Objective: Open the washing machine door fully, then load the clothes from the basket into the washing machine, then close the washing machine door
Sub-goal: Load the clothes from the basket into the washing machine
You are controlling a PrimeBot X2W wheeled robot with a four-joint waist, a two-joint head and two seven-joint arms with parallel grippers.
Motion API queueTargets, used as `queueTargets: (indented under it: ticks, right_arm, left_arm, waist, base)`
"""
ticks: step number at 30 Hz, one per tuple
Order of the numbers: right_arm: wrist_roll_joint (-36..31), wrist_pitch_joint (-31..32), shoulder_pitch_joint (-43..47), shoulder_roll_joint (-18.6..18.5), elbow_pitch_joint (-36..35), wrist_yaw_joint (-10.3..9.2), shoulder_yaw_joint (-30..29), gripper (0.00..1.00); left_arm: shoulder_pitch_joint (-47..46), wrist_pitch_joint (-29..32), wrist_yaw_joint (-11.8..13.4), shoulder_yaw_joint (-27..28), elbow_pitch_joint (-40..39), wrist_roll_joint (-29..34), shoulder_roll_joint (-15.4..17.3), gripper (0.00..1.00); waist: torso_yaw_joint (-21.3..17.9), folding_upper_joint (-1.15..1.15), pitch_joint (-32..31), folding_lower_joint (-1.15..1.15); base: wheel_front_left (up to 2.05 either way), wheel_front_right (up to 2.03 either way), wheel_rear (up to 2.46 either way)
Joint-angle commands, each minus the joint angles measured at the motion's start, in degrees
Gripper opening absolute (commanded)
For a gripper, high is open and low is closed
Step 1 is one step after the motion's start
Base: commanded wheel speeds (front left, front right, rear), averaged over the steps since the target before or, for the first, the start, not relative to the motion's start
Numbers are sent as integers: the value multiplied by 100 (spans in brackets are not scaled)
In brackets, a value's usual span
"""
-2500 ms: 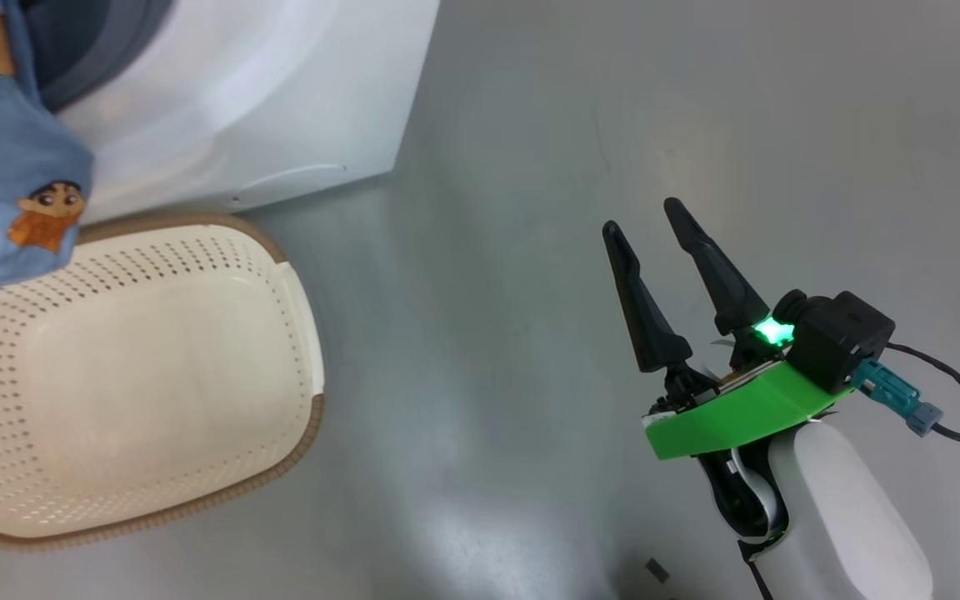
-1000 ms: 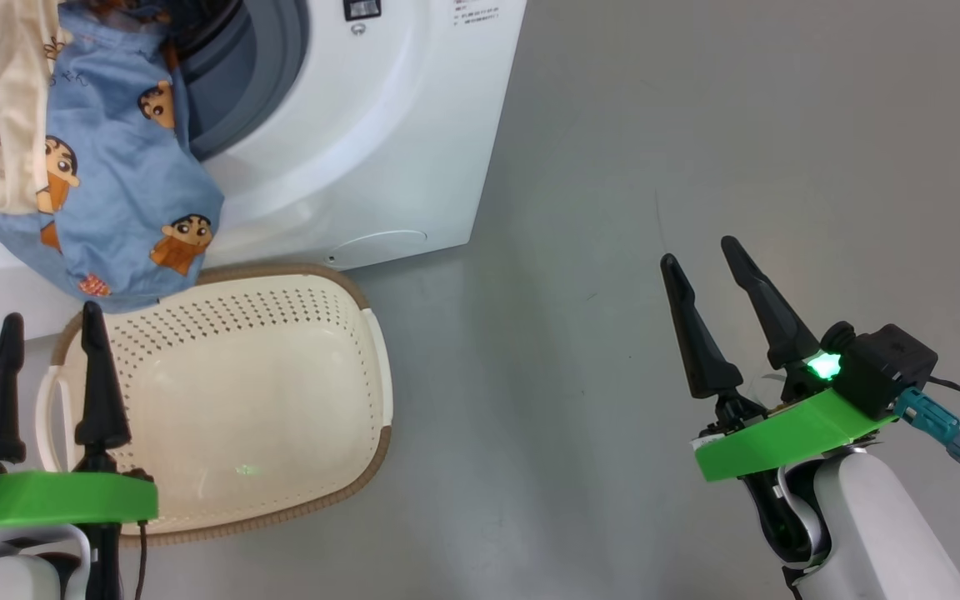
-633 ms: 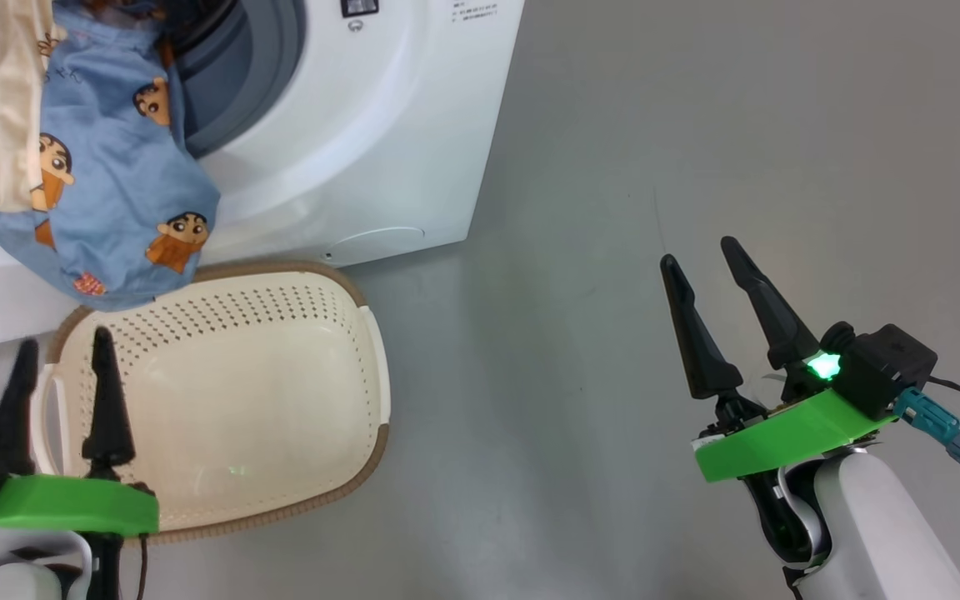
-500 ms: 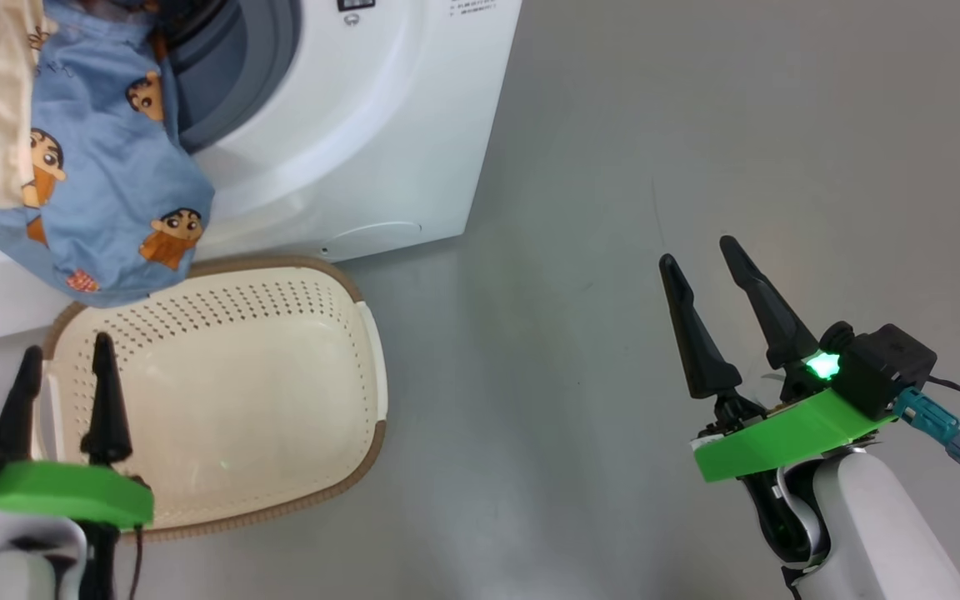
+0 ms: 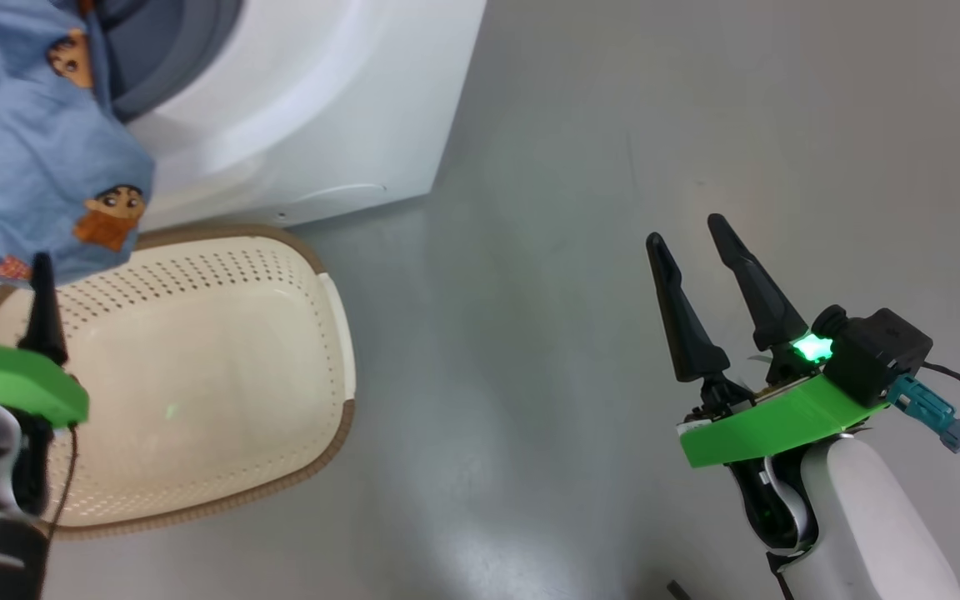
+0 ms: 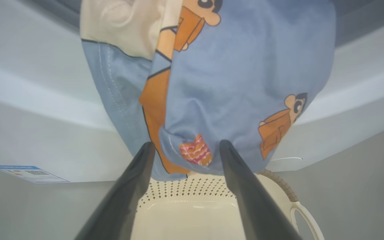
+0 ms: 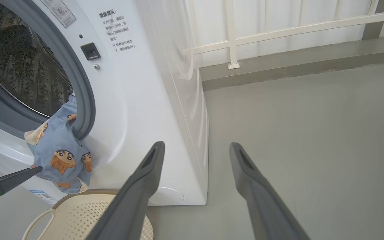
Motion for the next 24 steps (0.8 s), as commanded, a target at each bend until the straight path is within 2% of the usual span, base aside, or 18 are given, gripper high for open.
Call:
queueTargets:
  ticks: [1, 2, 15, 24]
  right_arm:
    - [-29, -27, -10, 41, -150, 9, 129, 100]
    - [-29, -27, -34, 62, -163, 9, 137, 100]
    - [-31, -27, -120, 138, -224, 9, 155, 100]
    - [-42, -27, -118, 158, -240, 9, 122, 100]
  left_arm:
    - [-131, -37, -6, 130, -17, -30, 270, 100]
    - [-364, -47, -9, 58, 267, -41, 337, 100]
    - [-1620, -224, -14, -356, 1626, -108, 613, 100]
    - [-2072, -483, 42, -332, 1922, -43, 674, 100]
  waist:
    - [-114, 0, 123, 0]
    - [-163, 0, 188, 0]
    - [-382, 0, 516, 0]
    - [-409, 0, 583, 0]
  base:
    - [0, 0, 0]
    - [0, 0, 0]
    - [0, 0, 0]
    - [0, 0, 0]
